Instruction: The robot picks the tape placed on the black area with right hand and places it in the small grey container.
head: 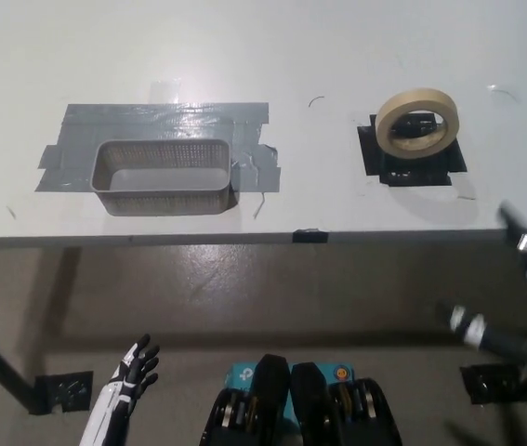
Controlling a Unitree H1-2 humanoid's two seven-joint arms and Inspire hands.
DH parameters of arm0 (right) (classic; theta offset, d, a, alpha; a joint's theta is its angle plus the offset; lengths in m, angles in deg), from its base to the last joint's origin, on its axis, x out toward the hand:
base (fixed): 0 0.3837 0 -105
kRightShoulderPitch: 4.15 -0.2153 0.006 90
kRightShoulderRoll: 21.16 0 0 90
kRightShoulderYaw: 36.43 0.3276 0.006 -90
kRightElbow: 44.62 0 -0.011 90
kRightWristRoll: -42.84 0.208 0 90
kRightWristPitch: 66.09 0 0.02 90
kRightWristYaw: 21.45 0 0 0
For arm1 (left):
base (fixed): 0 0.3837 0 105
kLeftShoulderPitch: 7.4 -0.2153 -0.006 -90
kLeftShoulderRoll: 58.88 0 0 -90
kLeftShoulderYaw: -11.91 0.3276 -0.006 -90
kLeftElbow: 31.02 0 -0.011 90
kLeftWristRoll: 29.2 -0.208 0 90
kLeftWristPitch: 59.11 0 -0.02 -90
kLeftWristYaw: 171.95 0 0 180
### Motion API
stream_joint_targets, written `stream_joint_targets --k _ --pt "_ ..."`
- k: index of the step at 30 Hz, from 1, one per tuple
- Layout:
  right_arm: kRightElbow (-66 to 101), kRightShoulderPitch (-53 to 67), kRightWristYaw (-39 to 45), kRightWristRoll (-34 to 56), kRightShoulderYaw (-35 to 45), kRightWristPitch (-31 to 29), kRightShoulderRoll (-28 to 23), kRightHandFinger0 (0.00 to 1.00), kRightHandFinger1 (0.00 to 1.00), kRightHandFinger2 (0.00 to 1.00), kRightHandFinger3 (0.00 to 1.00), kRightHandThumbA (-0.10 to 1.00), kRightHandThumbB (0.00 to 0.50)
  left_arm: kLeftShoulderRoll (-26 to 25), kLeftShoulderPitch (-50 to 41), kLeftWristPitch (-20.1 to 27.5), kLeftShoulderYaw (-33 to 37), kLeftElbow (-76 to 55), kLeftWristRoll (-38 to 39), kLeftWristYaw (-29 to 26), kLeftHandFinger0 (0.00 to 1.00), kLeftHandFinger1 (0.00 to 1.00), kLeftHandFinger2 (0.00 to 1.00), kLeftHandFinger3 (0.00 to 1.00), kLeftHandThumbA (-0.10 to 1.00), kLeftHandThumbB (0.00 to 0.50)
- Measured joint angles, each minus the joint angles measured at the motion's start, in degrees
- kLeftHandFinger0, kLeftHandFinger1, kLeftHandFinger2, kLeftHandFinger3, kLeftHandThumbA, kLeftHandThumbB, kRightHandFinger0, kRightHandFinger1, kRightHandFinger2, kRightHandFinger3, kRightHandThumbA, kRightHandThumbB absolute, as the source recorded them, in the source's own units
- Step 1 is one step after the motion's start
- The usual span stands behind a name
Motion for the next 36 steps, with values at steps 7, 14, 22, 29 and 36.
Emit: stream_joint_targets --k 7,14,22,29,36 --pt "-1.35 -18.05 1.8 -9.18 -1.64 8.04 -5.67 1.0 1.0 1.0 1.0 0.94 0.299 0.02 -0.31 -0.01 -0.07 -0.11 0.02 0.0 1.0 1.0 1.0 1.0 0.97 0.139" --pt "-16.58 -32.47 3.9 -17.44 -8.99 14.95 -9.44 1.0 1.0 1.0 1.0 1.0 0.36 0.02 -0.45 0.02 -0.08 -0.12 0.08 0.01 1.0 1.0 1.0 1.0 0.96 0.142" --pt "-38.55 -43.45 4.21 -24.85 -18.41 19.55 -9.66 1.0 1.0 1.0 1.0 0.99 0.42 0.02 -0.4 0.02 -0.06 -0.6 0.14 0.01 1.0 1.0 1.0 1.0 0.97 0.146" --pt "-54.26 -49.74 3.97 -27.44 -24.27 20.49 -8.47 1.0 1.0 1.0 1.0 0.94 0.451 0.01 -0.41 -0.01 0.02 -0.99 -0.06 0.01 1.0 1.0 1.0 1.0 0.97 0.135" --pt "-65.51 -53.44 1.74 -29.24 -28.74 20.51 -7.07 1.0 1.0 1.0 1.0 0.96 0.445 -0.04 -0.34 -0.19 0.34 -1.56 -0.46 0.01 1.0 1.0 1.0 1.0 0.99 0.117"
